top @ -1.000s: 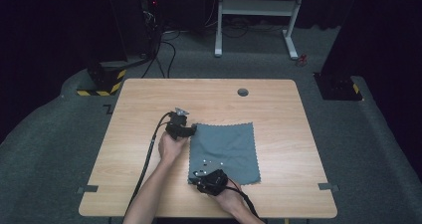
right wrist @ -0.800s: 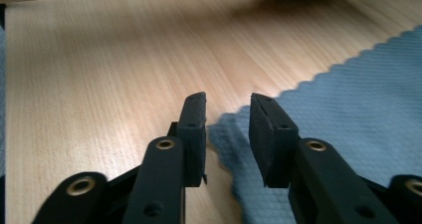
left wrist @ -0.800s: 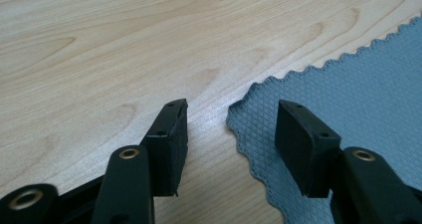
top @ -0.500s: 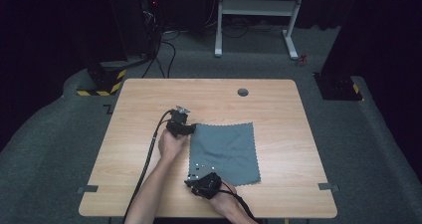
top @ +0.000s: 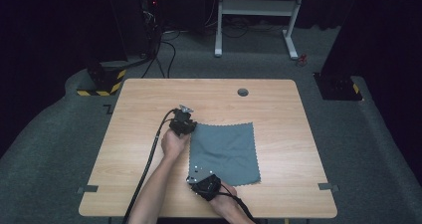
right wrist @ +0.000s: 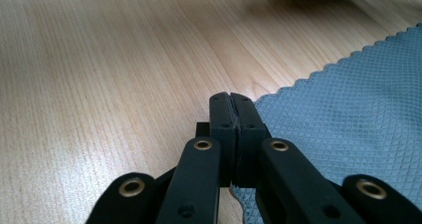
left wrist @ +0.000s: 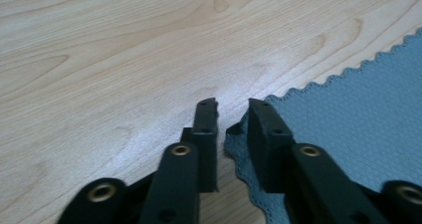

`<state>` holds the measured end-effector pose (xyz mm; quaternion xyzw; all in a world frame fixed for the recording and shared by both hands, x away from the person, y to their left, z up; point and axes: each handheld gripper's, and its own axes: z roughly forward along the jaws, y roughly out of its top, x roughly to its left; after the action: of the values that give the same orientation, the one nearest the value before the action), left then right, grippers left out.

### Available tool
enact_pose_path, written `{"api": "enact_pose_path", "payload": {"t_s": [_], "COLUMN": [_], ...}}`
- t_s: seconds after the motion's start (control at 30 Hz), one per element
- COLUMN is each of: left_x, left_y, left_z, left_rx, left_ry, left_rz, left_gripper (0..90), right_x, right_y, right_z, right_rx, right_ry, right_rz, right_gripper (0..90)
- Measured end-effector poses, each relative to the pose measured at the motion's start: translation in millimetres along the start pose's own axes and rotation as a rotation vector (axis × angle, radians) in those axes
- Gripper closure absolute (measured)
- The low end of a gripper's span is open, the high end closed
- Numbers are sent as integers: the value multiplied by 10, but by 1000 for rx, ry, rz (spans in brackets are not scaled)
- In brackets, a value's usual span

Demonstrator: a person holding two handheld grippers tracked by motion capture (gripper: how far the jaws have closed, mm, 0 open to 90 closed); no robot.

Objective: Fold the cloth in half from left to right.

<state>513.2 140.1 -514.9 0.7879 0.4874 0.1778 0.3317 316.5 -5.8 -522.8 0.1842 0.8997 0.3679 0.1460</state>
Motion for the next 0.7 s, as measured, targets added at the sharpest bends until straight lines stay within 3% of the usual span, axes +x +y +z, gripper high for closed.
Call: {"api": "enact_pose_path", "payload": {"t_s": [0.03, 0.2, 0.4, 0.7], "left_x": [9, 26, 120, 189], "left_y": [6, 12, 81, 138], "left_z": [5, 0, -127, -205], "left_rx": [3, 2, -50, -43], "left_ry": [-24, -28, -78, -82], "left_rz": [-11, -17, -57, -48], "left_gripper": [866, 899, 900, 900], "right_x": [-2, -11, -23, -17], "right_y": [-2, 1, 75, 160], "right_z": [0, -7, -87, -109], "right_rx": [-2, -2, -26, -38], "right_ry": [1, 5, 3, 14], "right_rz": [0, 13, 14, 12], "right_gripper": [900, 900, 900, 900]}}
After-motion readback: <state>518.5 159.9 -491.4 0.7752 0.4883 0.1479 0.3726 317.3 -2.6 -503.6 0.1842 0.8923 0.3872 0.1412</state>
